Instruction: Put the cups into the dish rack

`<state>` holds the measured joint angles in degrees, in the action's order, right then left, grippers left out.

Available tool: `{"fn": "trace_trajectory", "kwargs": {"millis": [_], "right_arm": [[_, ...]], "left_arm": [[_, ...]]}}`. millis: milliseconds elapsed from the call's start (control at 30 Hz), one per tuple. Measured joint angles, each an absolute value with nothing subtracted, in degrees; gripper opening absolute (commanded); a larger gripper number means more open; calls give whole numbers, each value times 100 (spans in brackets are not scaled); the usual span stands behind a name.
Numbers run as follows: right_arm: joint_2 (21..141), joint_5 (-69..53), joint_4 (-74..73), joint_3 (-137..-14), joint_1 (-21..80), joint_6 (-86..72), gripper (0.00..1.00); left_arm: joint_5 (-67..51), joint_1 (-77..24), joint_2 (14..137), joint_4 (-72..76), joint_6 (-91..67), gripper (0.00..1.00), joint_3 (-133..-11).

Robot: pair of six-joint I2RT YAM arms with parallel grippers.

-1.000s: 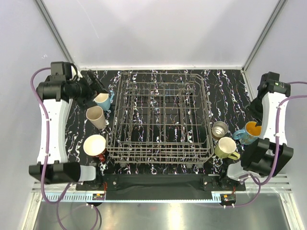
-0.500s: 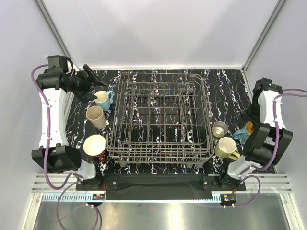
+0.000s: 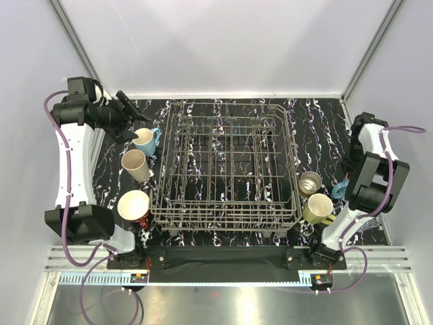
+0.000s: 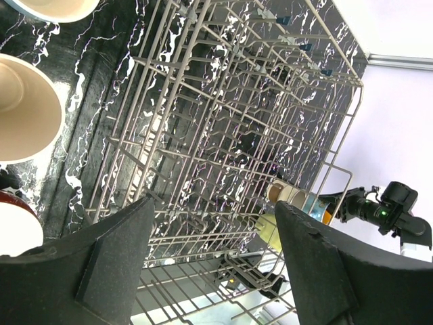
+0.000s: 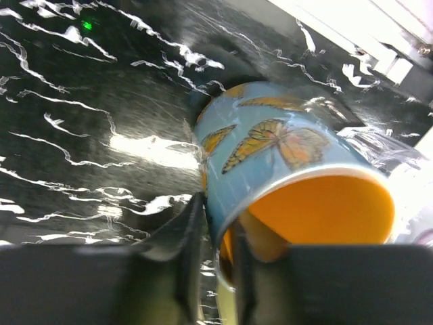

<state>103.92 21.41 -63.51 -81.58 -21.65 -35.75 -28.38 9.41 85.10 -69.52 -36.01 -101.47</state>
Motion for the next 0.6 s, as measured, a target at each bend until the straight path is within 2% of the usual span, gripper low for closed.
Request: {"fn": "trace_trajectory", "kwargs": {"millis": [33,100,267,300,333,400,533,600], "right_arm": [[10392,2130,-6305,-8160,-2165,-3599,13],[10401,2198,-6241,-8173,-2171,-3575,0],[10414,2154,-6340,-8425,-2174,-3588,0],[10429,2161,-6423,-8578,-2165,-3590,0],[10447,2174,-6510,-8790,-2152,-3581,0],[10499,2209,-6713,-9334,-2097,-3559,0],[10665,2099,-7098,-11026,-1885,-3380,0],[10742,1966,-7234,-12060,-1693,-3306,0]], "left_arm": [[-2838,941,8538,-6980,-3599,78,-10195],[-2840,941,8573,-7019,-3597,78,-10243],[-2836,858,8573,-7111,-3603,77,-10307],[-2834,812,8573,-7116,-3603,71,-10350],[-2834,753,8573,-7122,-3607,68,-10420],[-2860,598,8576,-7129,-3583,68,-10604],[-2980,239,8600,-7105,-3498,85,-11170],[-3068,47,8600,-7046,-3483,87,-11391]]}}
